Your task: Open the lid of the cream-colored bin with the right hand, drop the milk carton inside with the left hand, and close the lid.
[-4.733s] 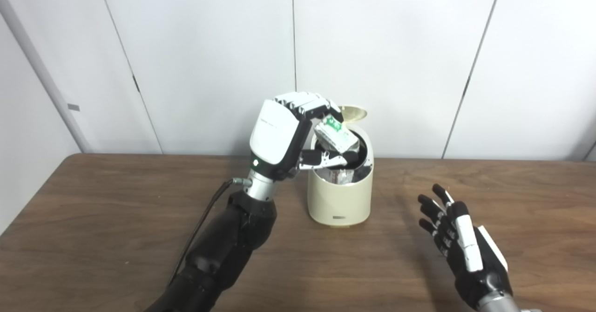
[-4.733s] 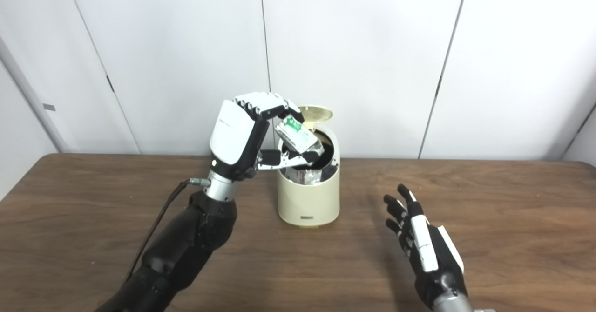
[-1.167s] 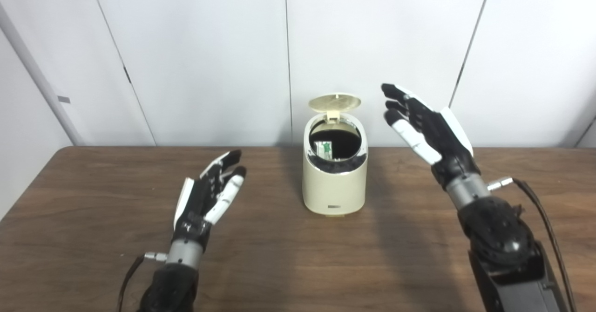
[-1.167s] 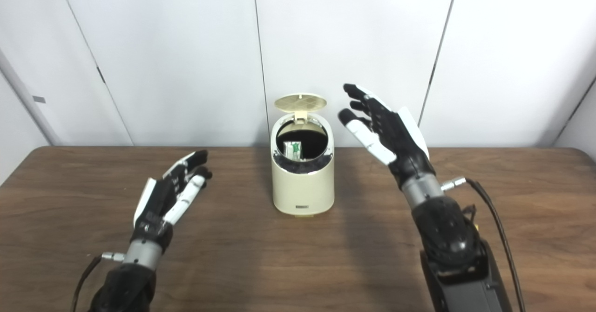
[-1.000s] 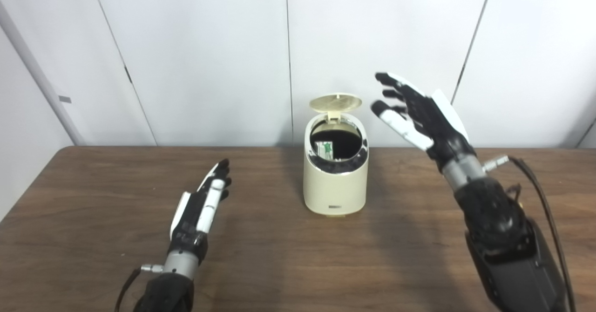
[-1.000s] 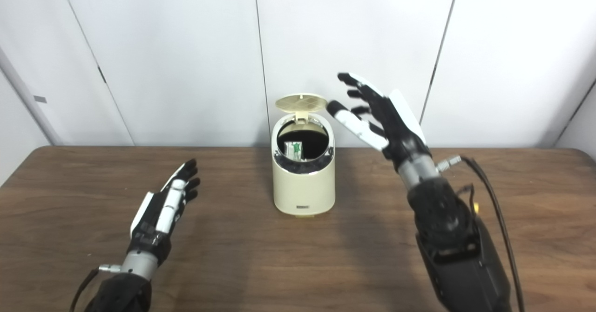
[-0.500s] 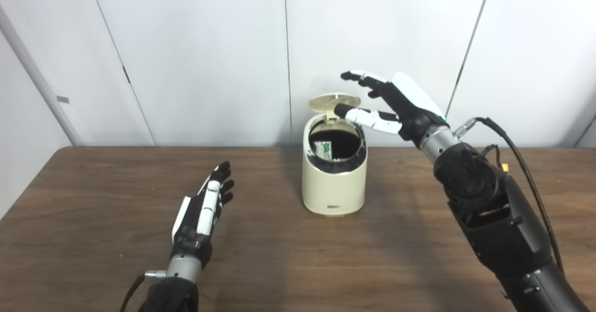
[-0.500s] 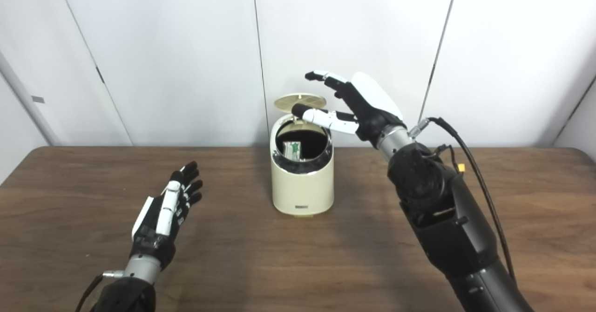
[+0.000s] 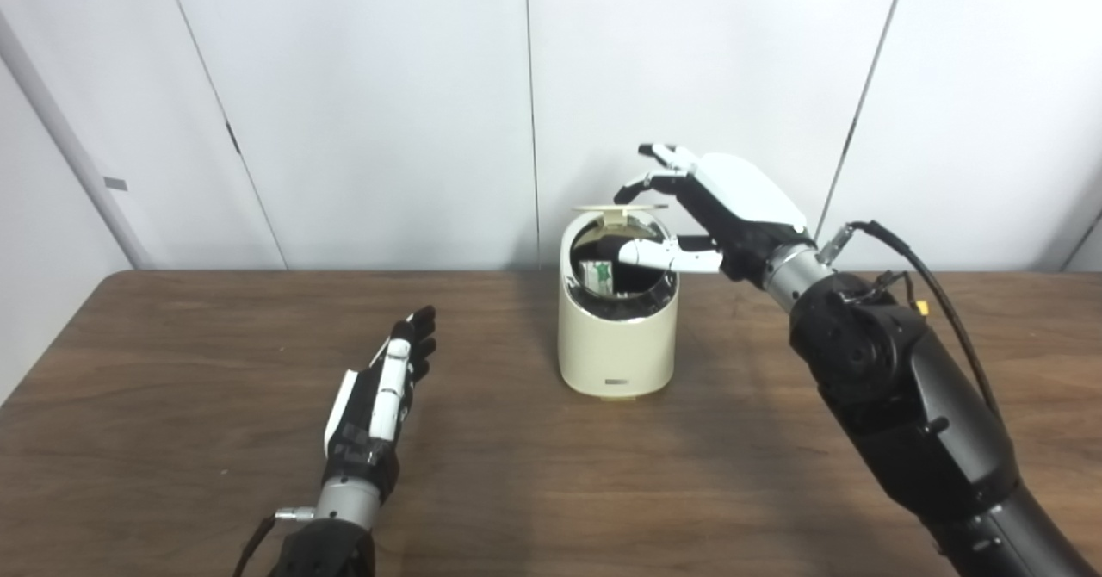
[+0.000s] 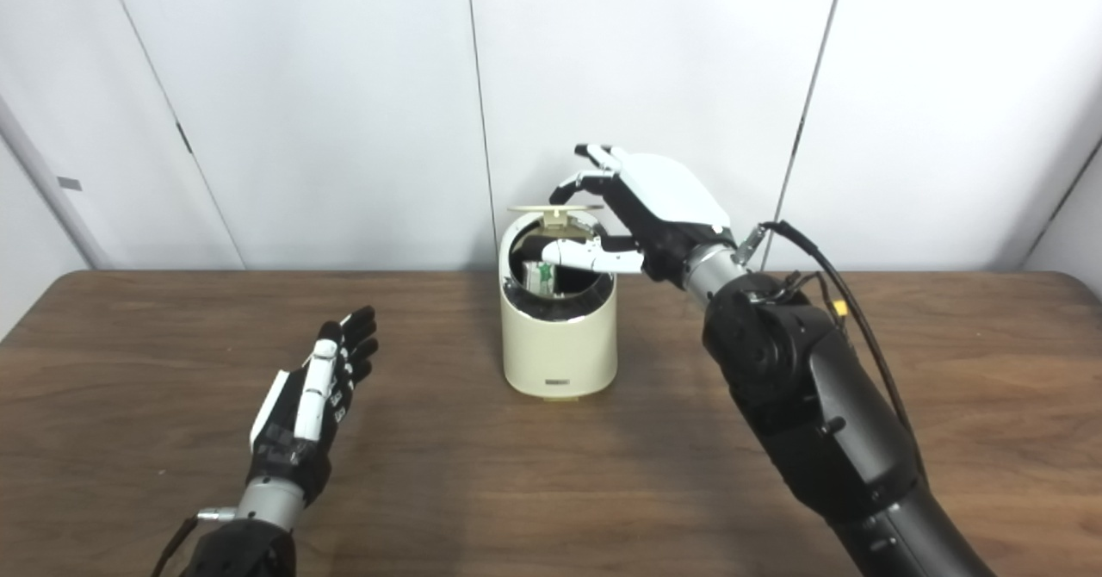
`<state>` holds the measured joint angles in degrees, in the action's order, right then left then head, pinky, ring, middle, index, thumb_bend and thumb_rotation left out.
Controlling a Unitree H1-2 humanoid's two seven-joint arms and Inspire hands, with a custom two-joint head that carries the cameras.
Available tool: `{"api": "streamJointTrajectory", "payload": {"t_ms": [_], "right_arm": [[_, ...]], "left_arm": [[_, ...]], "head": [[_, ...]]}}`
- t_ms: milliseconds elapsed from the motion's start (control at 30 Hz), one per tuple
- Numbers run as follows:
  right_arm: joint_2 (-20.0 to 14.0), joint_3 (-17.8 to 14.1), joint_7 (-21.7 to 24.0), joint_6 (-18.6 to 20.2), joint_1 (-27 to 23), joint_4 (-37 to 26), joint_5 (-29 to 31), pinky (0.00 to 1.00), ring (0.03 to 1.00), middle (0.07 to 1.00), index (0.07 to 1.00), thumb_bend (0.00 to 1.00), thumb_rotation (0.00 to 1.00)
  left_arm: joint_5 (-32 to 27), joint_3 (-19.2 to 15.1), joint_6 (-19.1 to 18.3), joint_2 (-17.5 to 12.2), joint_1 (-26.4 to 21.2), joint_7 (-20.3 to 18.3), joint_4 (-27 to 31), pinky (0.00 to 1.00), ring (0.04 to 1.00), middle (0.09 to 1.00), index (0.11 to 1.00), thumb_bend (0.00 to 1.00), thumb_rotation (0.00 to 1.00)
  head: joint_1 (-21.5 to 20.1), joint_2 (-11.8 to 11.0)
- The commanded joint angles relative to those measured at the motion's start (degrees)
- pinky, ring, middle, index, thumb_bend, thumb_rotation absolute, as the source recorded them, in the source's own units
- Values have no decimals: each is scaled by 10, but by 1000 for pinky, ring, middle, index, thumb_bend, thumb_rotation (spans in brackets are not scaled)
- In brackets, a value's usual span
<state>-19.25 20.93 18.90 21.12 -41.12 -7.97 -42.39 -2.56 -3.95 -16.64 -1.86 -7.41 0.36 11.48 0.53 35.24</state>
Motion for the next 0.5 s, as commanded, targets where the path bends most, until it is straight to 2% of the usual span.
{"api": "streamJointTrajectory", "payload": {"t_ms": [0,333,467], "right_arm": [[-7,-11,0,-2,-20,-21,-15,907,997,968,681,568,847],[-7,-10,2,-12,-17,-23,-44,880,987,945,614,578,850],[-5,-4,9,-14,-13,-31,-61,879,997,944,623,580,852]], "left_arm": [[5,0,19,-1,-17,4,13,974,940,940,933,466,1000],[9,1,15,1,-22,8,18,974,931,933,930,444,1000],[12,3,17,1,-23,11,18,961,926,927,926,437,1000]], "head": [[1,0],[1,2],[2,4]]}}
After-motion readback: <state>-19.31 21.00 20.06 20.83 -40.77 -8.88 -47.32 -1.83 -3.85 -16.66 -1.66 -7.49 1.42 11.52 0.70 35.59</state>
